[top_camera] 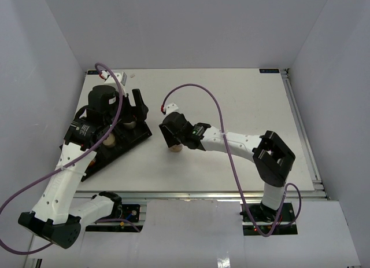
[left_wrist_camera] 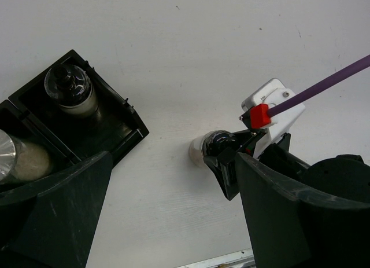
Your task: Organize the condiment bottles
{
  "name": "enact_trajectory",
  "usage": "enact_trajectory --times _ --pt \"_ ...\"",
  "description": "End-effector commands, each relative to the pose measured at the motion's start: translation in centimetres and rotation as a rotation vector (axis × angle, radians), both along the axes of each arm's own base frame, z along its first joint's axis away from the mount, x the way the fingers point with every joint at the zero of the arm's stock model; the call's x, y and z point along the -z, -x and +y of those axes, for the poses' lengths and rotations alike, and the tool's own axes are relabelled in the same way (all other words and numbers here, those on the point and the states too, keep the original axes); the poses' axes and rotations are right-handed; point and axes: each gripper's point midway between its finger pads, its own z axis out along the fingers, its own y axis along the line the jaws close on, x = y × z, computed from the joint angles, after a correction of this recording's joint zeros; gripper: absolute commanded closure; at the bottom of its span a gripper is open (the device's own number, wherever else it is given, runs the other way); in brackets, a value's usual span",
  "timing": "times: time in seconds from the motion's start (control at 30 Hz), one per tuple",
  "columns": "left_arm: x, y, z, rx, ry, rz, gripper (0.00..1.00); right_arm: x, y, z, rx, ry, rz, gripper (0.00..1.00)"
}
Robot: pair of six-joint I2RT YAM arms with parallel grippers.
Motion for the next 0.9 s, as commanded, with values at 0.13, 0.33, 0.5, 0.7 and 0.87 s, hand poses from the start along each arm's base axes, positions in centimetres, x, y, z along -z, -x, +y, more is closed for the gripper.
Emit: enact_trajectory --times 0.13,0.33,0.5,0.7,0.87 --pt "-0.7 0.2 -0.3 0.028 0.013 -0.017 0.02 -1.0 -0.7 1.1 0.026 -0.037 -0.051 0.36" --pt "-1.9 0.2 -0.4 0.044 0.007 -0.041 0.02 -1.6 -0.6 1.3 0.035 -0.052 -0.066 0.12" --pt "-3.6 0.5 -0.3 0.053 0.005 -0.066 0.02 -4.5 -1.3 1.5 0.036 -0.068 -0.118 0.07" --pt "-6.2 1.1 -0.3 0.079 0.005 -0.098 0.02 -8.8 -3.0 0.9 0.066 -0.077 -0.197 0.08" --pt "-7.6 1.6 -0.2 0.095 -0.006 -0.122 0.02 -12.9 -5.2 -2.6 0.132 -0.086 -0.244 0.07"
